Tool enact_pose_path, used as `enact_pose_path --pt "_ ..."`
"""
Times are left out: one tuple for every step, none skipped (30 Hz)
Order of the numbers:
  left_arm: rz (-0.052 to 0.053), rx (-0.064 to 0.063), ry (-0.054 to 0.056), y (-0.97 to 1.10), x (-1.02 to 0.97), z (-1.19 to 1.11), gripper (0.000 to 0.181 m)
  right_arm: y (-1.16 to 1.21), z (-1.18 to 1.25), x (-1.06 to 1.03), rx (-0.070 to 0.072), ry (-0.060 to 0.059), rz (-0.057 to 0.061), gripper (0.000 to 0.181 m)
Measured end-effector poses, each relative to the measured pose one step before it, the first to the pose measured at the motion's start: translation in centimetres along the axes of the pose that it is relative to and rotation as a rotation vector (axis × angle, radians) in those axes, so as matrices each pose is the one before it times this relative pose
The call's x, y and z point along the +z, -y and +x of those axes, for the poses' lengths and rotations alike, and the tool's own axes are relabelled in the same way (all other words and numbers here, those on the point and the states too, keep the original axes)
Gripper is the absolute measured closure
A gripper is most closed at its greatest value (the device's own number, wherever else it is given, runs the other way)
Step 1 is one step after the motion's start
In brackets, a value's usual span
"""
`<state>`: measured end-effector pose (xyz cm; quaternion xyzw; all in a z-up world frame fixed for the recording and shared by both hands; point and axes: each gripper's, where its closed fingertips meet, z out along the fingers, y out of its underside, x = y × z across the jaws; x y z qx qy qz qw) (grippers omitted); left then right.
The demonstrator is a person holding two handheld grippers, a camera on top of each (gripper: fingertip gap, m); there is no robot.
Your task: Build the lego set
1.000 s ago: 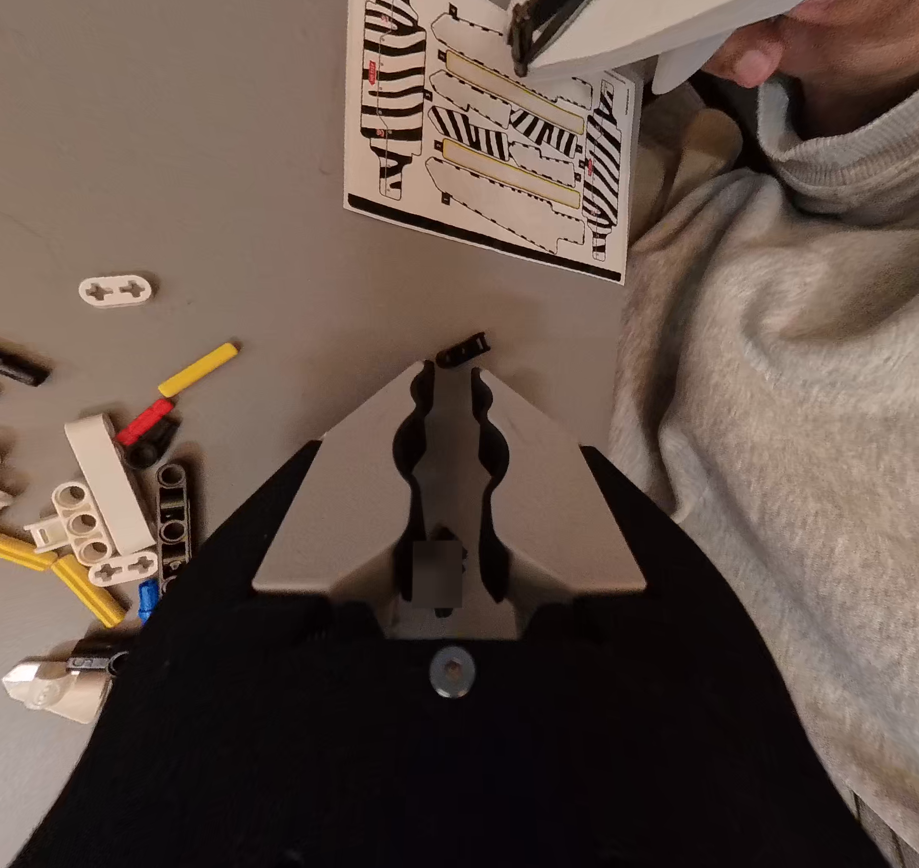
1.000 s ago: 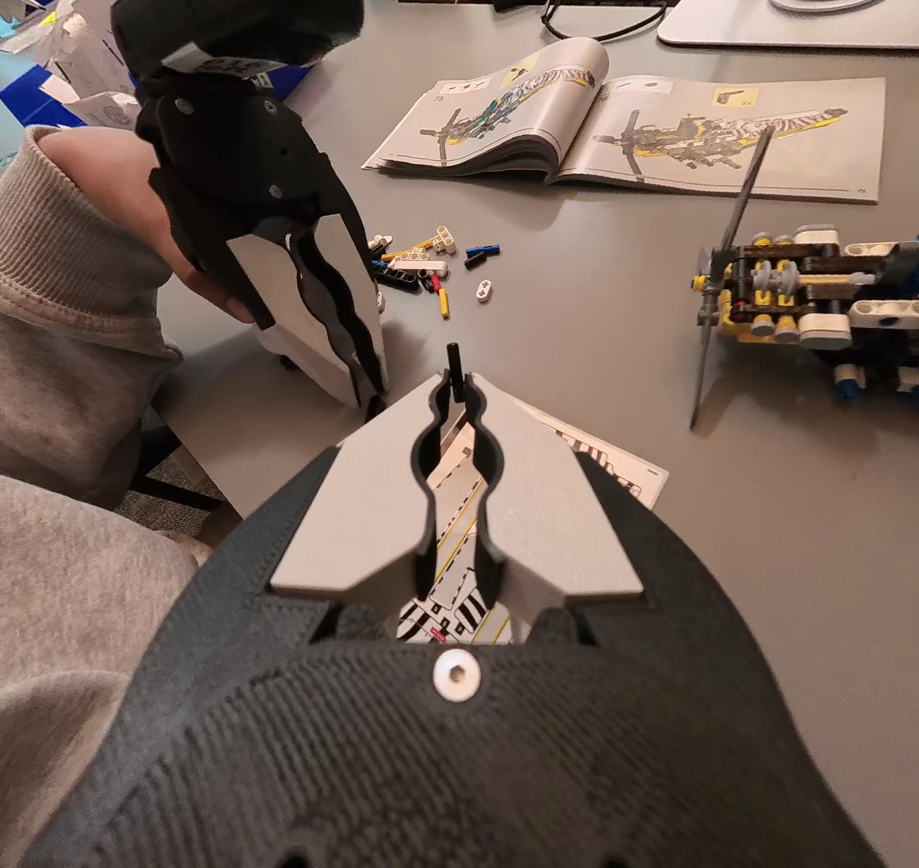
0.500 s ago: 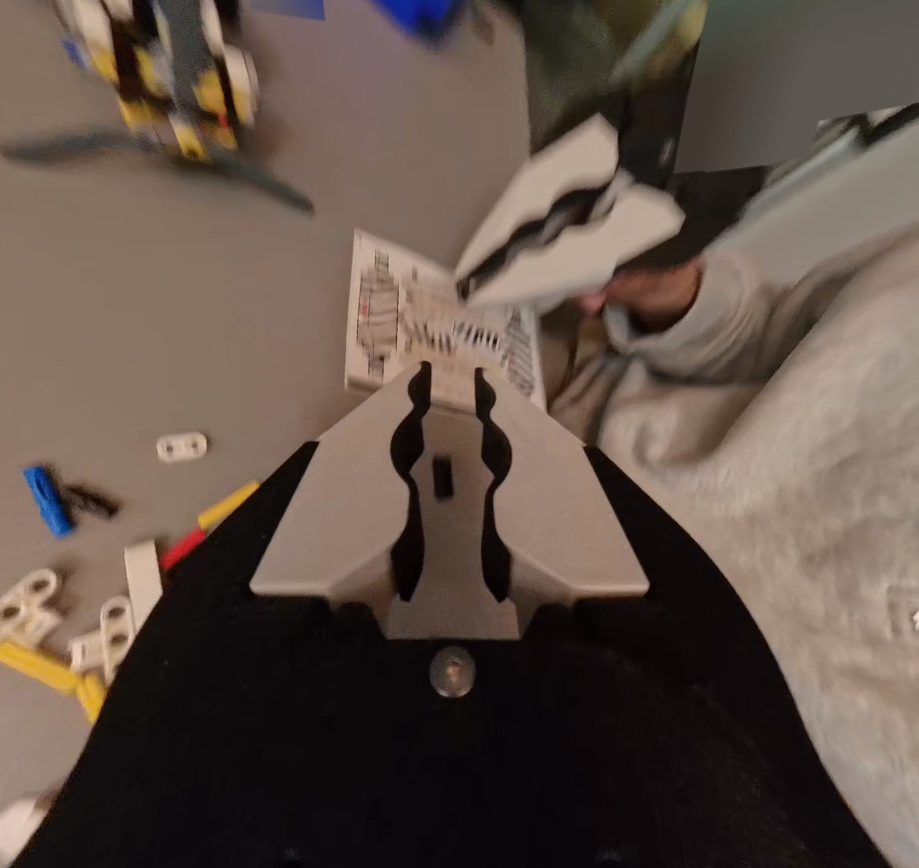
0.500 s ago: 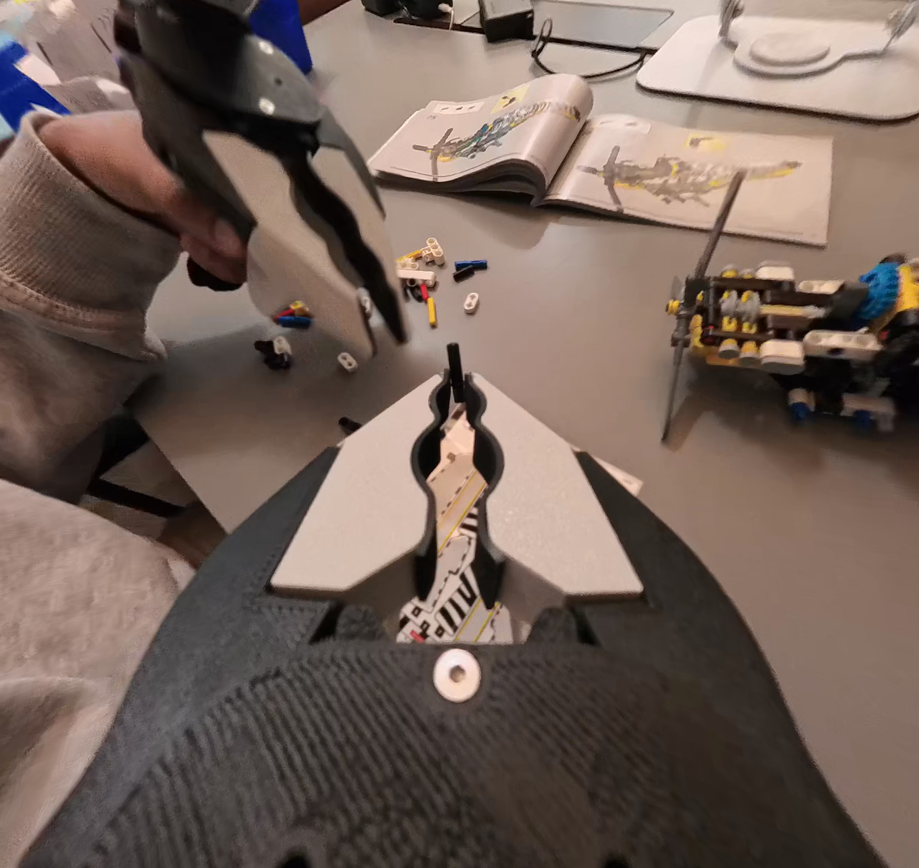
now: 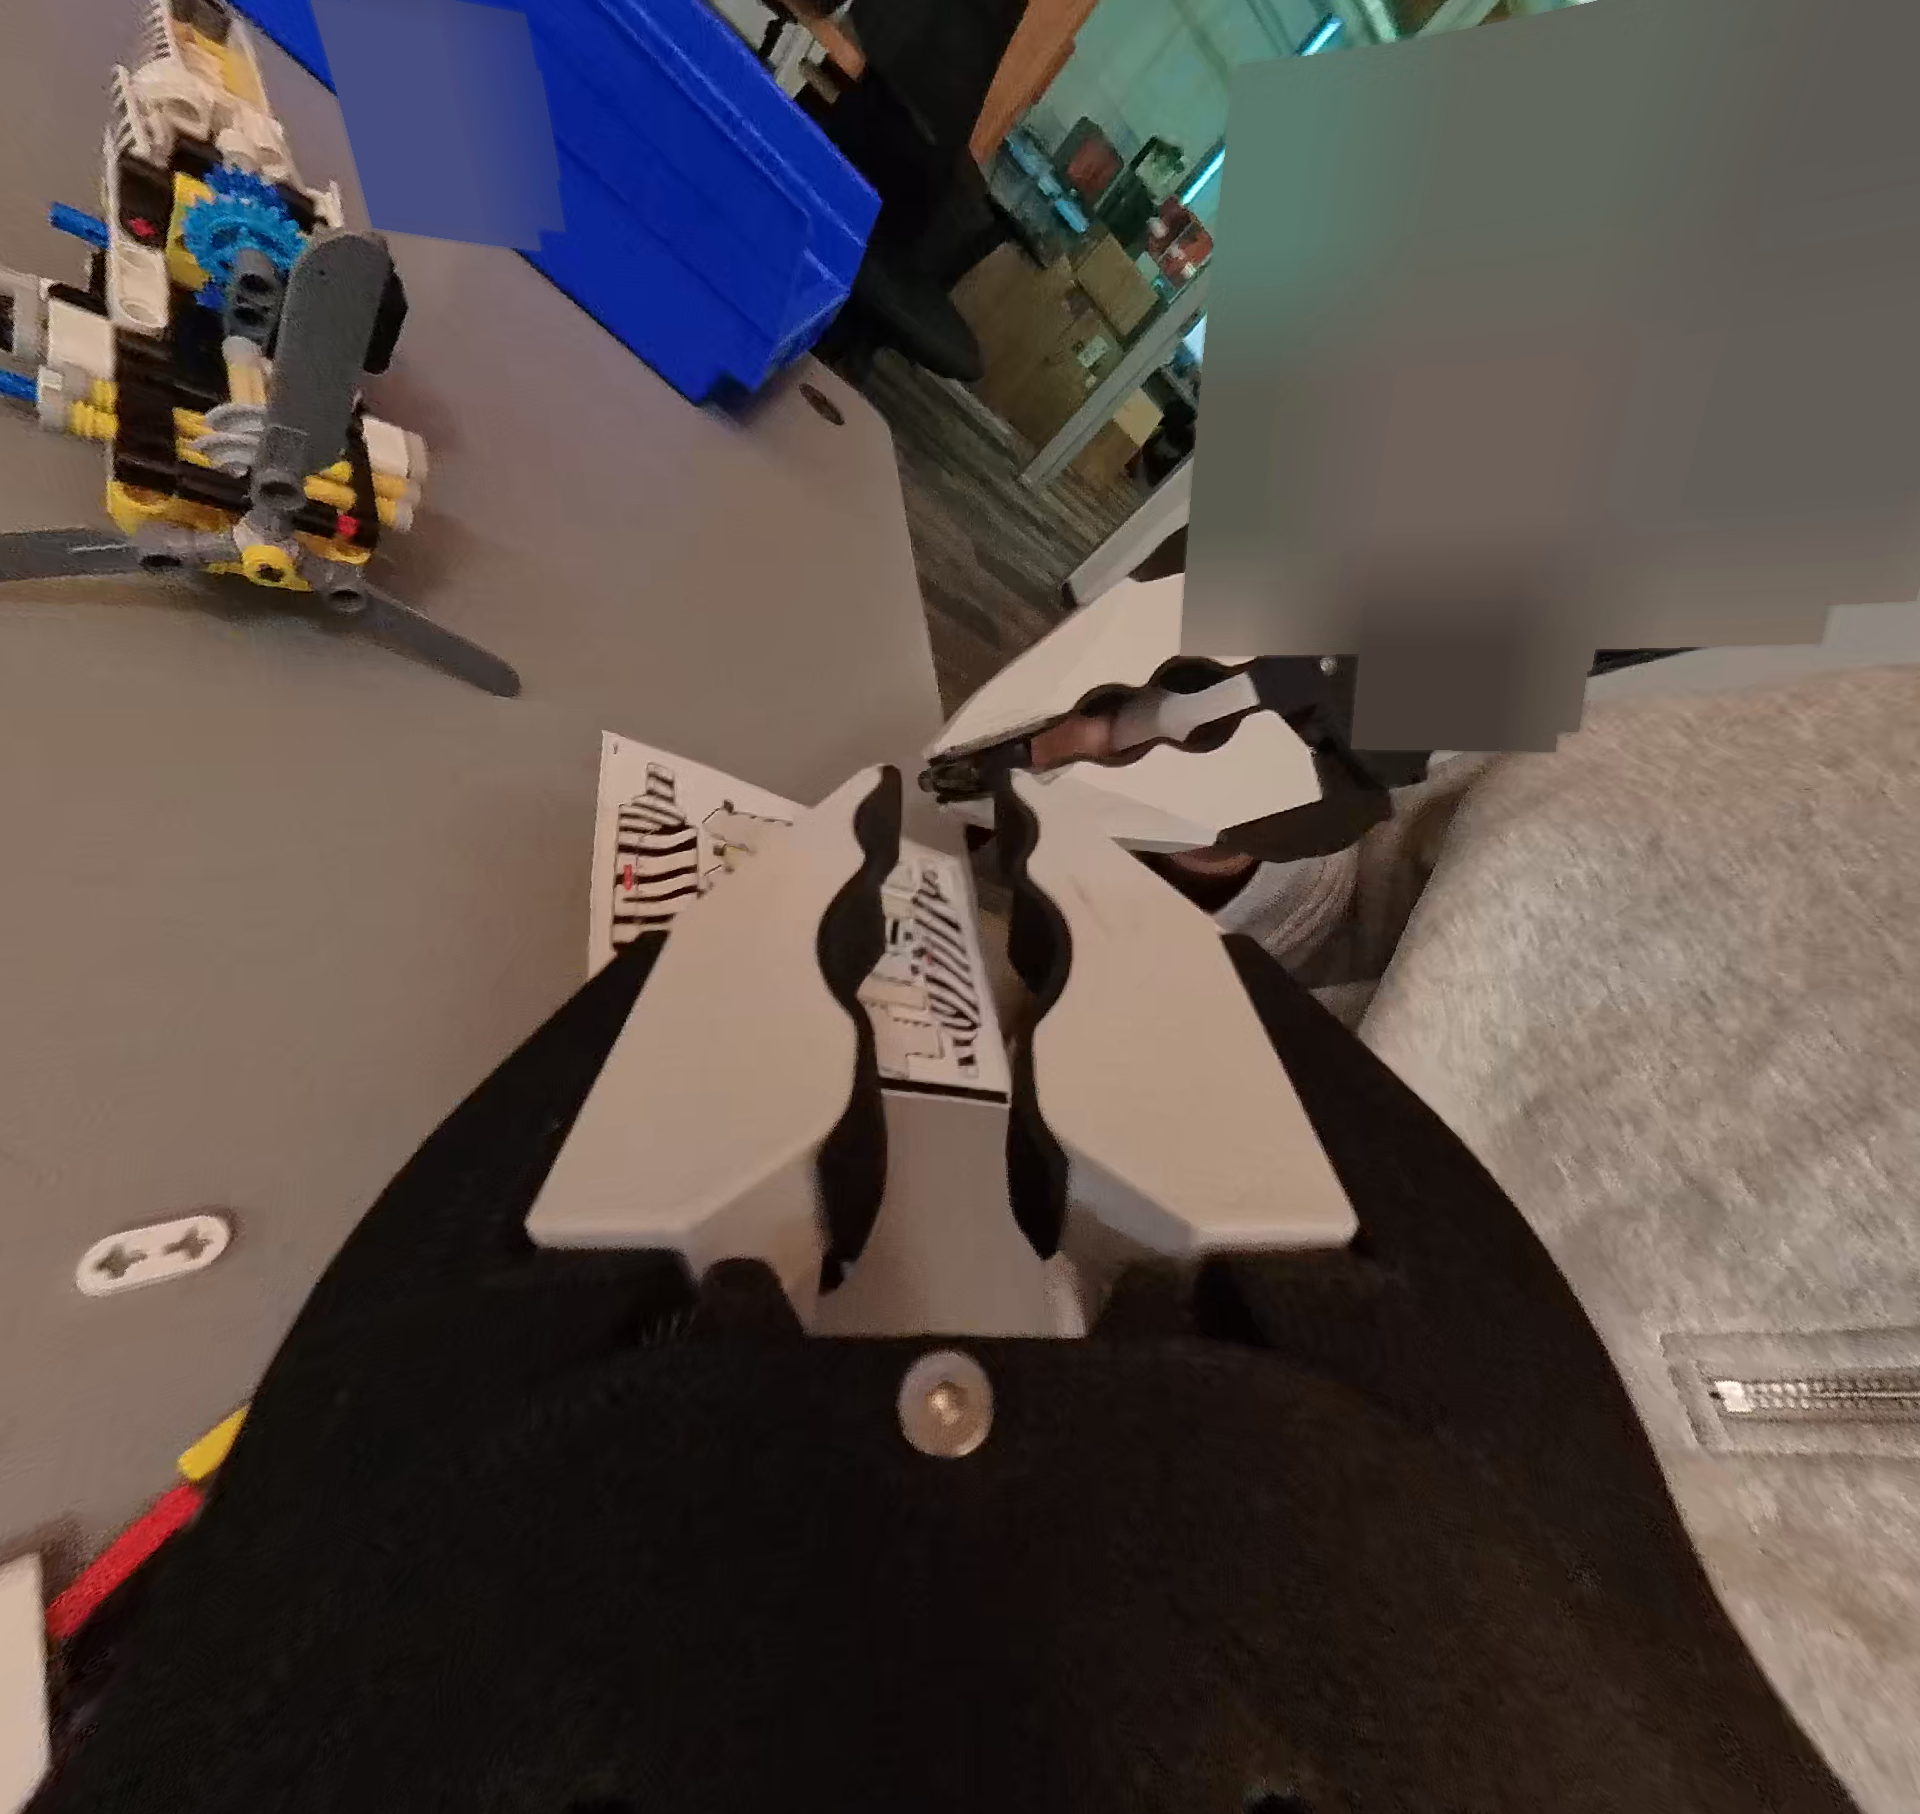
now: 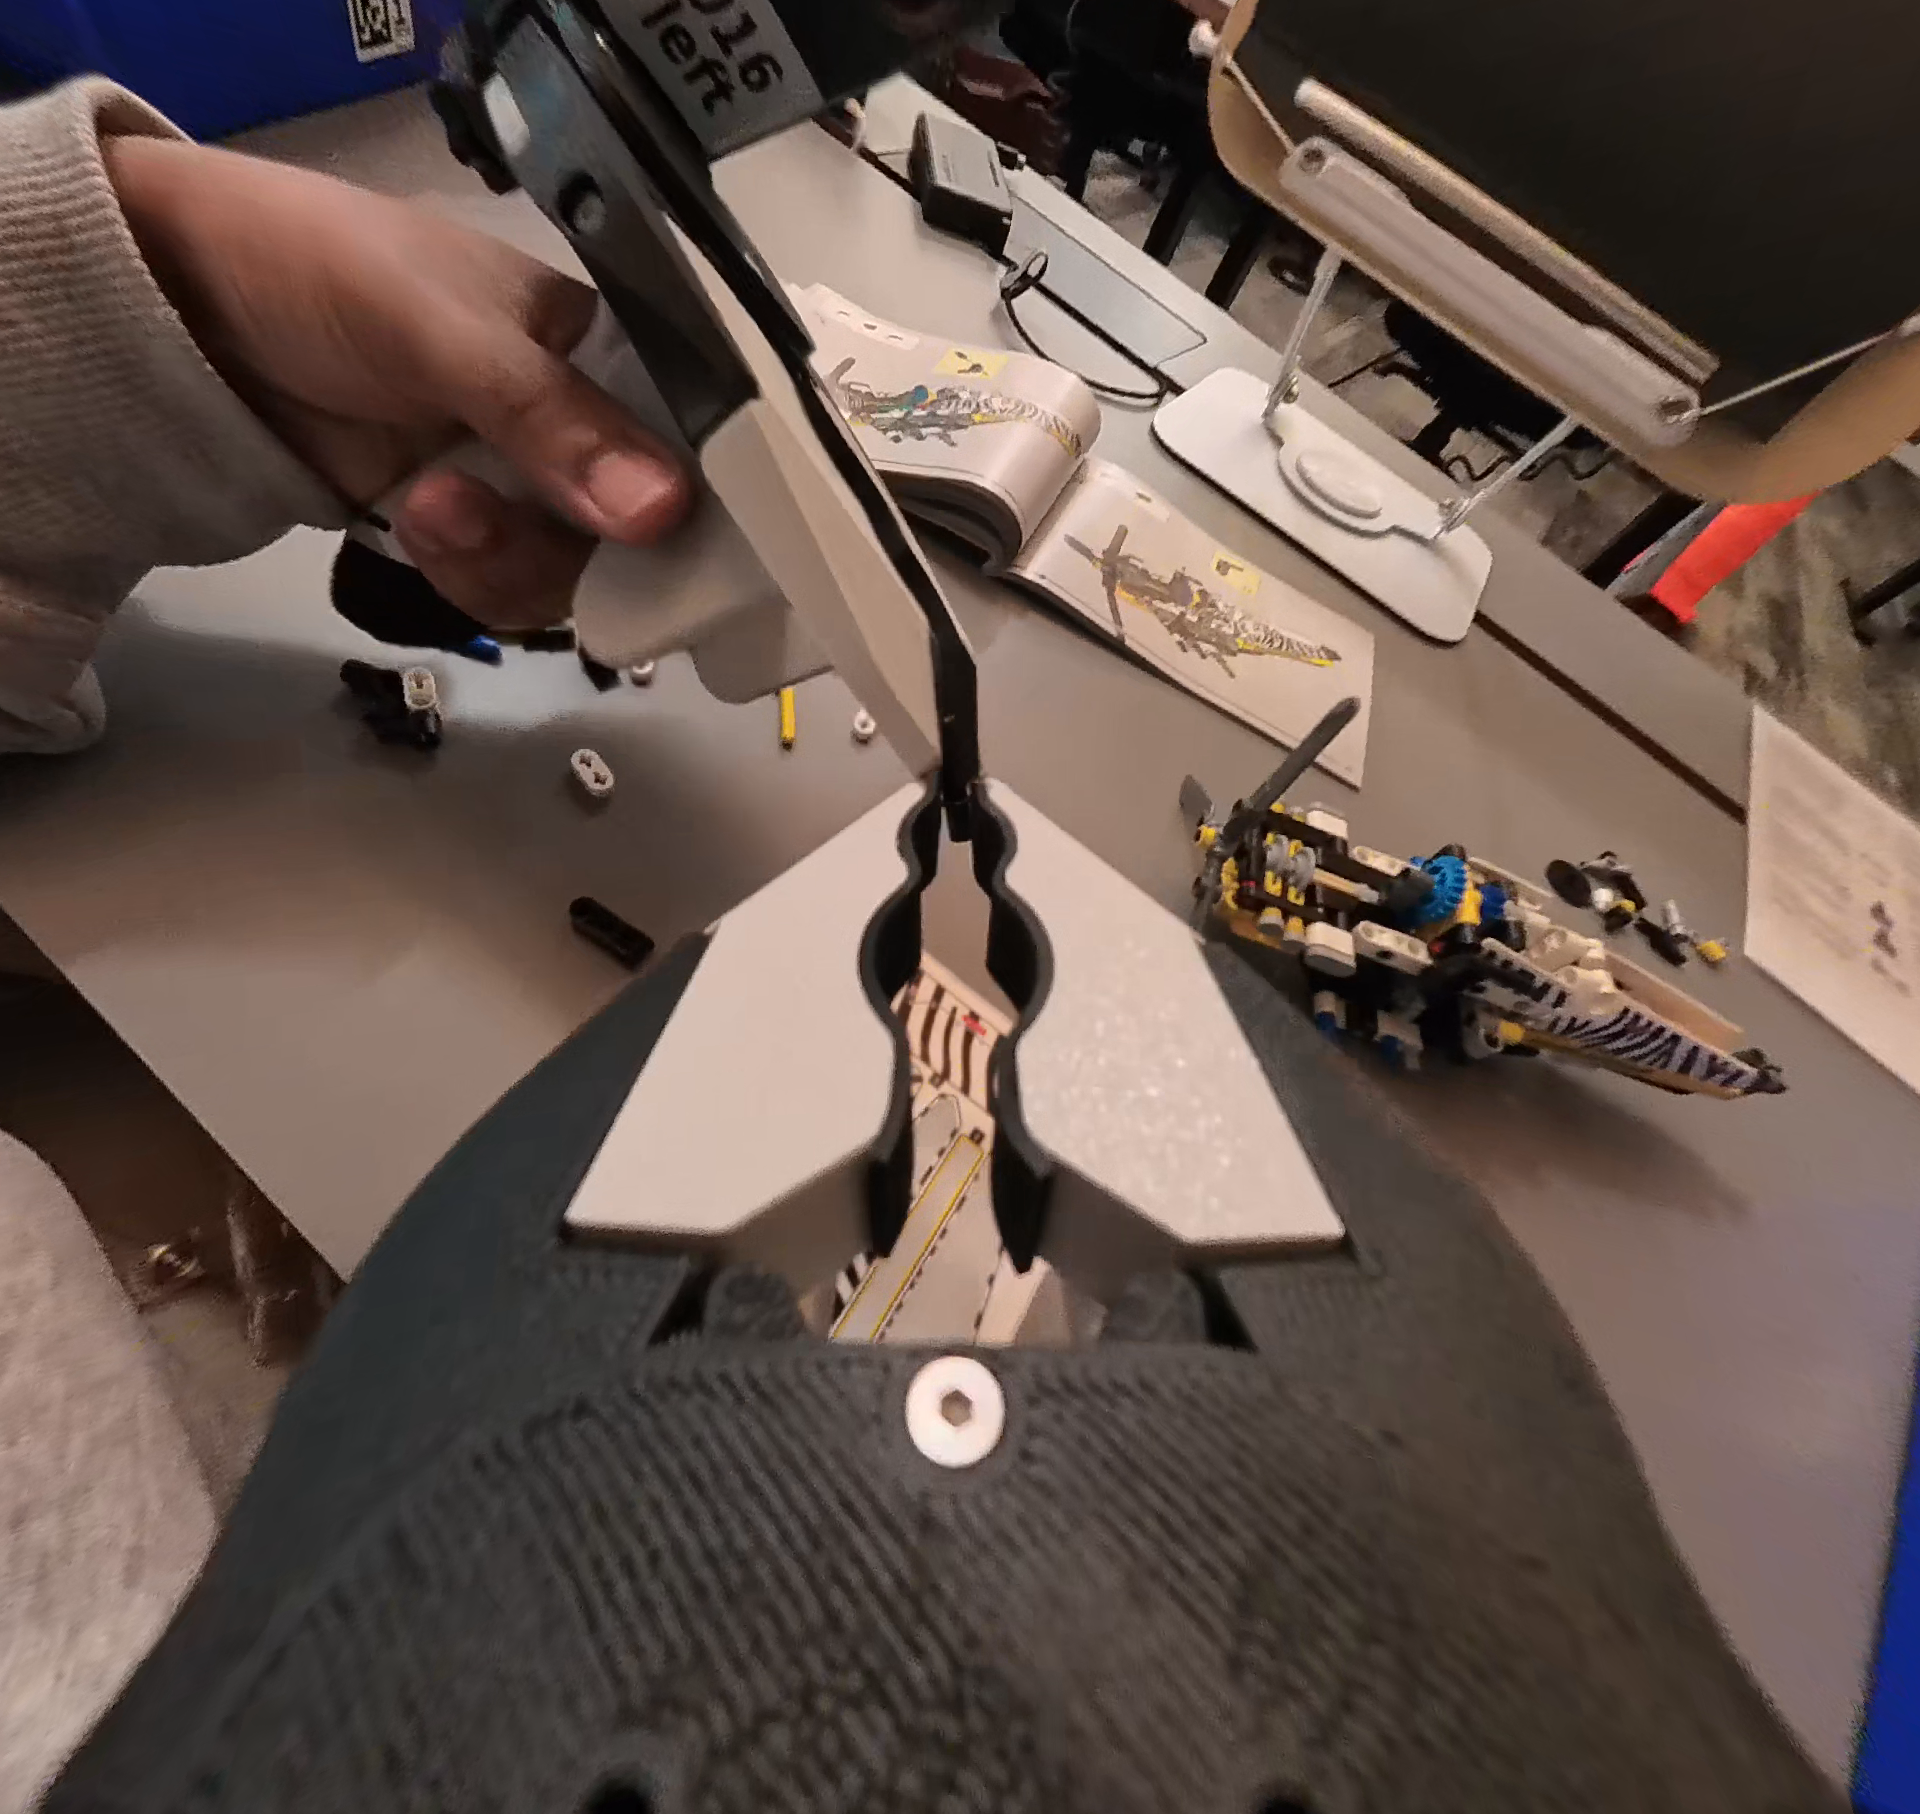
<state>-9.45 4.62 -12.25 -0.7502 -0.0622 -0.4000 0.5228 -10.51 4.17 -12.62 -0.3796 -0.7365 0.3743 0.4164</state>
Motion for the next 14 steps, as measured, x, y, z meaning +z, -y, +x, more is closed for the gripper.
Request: enact_pose_path --pt "0.0244 -0.0078 -0.0235 0.386 -0.103 0.284 0.178 0.239 0.080 -0.140 -0.0111 -0.0100 0.0117 0.178" --pt "0.0294 -0.0049 -0.0132 0.458 -0.157 0.105 0.180 0.360 0.065 -0.195 -0.0097 -0.0074 0.0211 0.178" --pt "0.0185 -0.0081 -0.0372 0.269 -0.090 0.461 0.180 0.471 0.093 -0.248 -0.0058 -0.0071 0.0269 0.178" --pt "0.0150 -0.0075 -0.0346 0.197 -0.060 0.417 0.180 0.424 0.006 -0.223 -0.0025 -0.0002 0.0223 0.178" --pt "0.0137 -0.0027 -0.0292 0.160 -0.040 0.332 0.180 0.361 -0.003 -0.182 0.0000 0.0017 0.0183 0.178" --pt "0.0142 -0.0057 -0.0289 0.156 -0.024 0.324 0.181 0.344 -0.013 -0.163 -0.0016 0.0022 0.0192 0.178" --pt "0.0164 -0.0103 -0.0346 0.208 -0.024 0.393 0.181 0.415 -0.006 -0.187 -0.0053 0.0015 0.0261 0.178" --pt "0.0204 -0.0150 -0.0438 0.272 -0.007 0.501 0.181 0.520 0.017 -0.230 -0.0075 0.0006 0.0364 0.178" --pt "0.0244 -0.0185 -0.0479 0.325 0.005 0.557 0.181 0.654 -0.057 -0.280 -0.0068 0.0041 0.0440 0.176" --pt "0.0290 -0.0183 -0.0477 0.381 0.017 0.521 0.181 0.689 -0.123 -0.299 -0.0054 0.0084 0.0444 0.172" --pt "0.0238 -0.0201 -0.0462 0.283 0.059 0.479 0.181 0.632 -0.099 -0.273 -0.0043 0.0064 0.0365 0.168" --pt "0.0139 -0.0195 -0.0396 0.106 0.113 0.357 0.181 0.488 -0.031 -0.231 -0.0059 0.0019 0.0256 0.167" --pt "0.0051 -0.0153 -0.0298 -0.026 0.154 0.229 0.181 0.361 0.016 -0.188 -0.0097 -0.0025 0.0163 0.167" --pt "-0.0018 -0.0106 -0.0269 -0.121 0.186 0.233 0.181 0.232 0.016 -0.145 -0.0149 -0.0034 0.0085 0.167"
